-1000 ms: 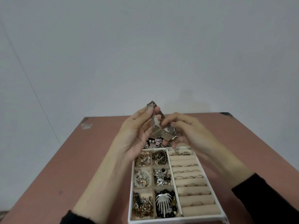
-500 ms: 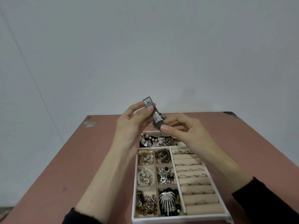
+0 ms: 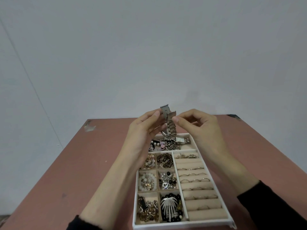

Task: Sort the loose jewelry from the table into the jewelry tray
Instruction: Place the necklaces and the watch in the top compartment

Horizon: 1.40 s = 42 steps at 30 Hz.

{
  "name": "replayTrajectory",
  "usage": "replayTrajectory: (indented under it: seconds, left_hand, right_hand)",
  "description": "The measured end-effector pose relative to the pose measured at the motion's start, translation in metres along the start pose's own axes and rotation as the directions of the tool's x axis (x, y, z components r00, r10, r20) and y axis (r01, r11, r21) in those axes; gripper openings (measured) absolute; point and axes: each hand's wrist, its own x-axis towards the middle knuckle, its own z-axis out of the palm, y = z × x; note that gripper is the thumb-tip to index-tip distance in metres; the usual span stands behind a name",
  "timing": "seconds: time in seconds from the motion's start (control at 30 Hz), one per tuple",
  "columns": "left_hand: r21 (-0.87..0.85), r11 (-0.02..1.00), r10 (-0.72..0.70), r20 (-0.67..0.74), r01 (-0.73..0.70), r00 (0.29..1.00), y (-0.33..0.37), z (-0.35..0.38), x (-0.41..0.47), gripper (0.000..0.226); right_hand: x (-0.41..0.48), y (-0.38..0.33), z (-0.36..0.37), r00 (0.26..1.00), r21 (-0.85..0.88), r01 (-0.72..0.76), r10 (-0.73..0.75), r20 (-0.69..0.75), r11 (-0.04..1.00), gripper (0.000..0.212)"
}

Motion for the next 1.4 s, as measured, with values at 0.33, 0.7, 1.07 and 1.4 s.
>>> replayTrajectory:
  seconds: [0.33,0.7,1.07,1.4]
  left_hand:
    - [0.151,0.988,-0.004,0.131,-0.016,0.991,-0.001,0.004,-0.006,0.029]
    - [0.244,0.970,-0.015,-0.010,0.017,1.000,0.000,-0.001,-0.005,0.020]
    - [0.326,0.945,-0.080,0.180,0.017,0.980,-0.002,-0.004,-0.004,0.043]
    - [0.244,0.969,-0.023,-0.023,0.028,0.999,0.000,-0.005,-0.003,0.023]
  right_hand:
    - [0.001,0.003,-0.001,0.996,0.005,-0.077,0.077,0.037,0.997,0.014]
    - [0.009,0.001,-0.011,0.937,0.397,-0.343,0.276,0.216,0.852,0.017]
    - [0.009,0.000,-0.010,0.903,0.492,-0.419,0.294,0.313,0.763,0.012]
    - [0.013,0.008,-0.015,0.827,0.477,-0.558,0.412,0.382,0.679,0.044]
